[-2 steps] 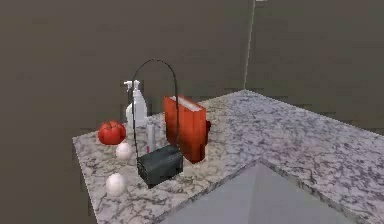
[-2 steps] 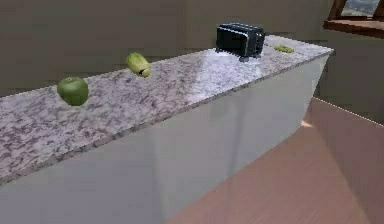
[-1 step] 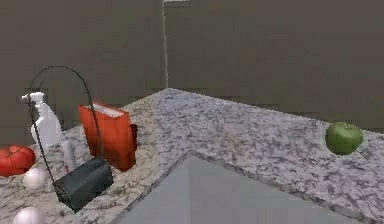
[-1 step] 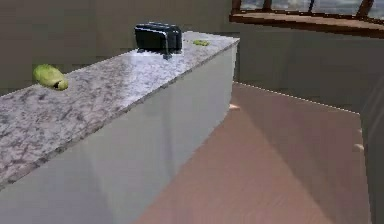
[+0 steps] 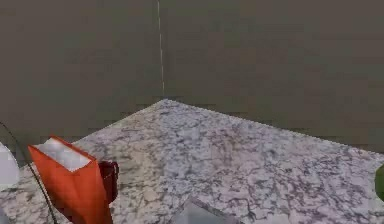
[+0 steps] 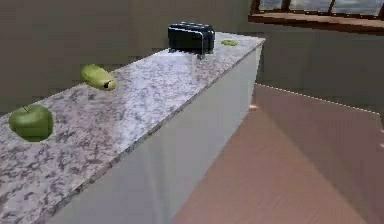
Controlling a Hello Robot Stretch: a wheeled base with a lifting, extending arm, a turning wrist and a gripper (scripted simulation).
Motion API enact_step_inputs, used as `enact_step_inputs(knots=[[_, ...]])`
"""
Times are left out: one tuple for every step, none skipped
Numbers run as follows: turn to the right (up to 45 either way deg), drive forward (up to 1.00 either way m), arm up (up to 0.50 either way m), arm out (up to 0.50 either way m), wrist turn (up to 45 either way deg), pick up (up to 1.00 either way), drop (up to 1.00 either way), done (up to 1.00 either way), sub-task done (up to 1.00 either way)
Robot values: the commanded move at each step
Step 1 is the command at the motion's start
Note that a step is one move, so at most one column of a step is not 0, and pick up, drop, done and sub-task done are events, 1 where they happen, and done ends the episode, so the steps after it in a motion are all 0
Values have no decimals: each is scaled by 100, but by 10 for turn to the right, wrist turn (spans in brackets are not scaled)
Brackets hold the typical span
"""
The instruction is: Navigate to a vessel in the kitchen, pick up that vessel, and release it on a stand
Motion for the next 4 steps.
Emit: enact_step_inputs(knots=[[-450,0,0,0,0,0,0,0,0],[-450,0,0,0,0,0,0,0,0],[-240,0,0,0,0,0,0,0,0],[0,0,50,0,0,0,0,0,0]])
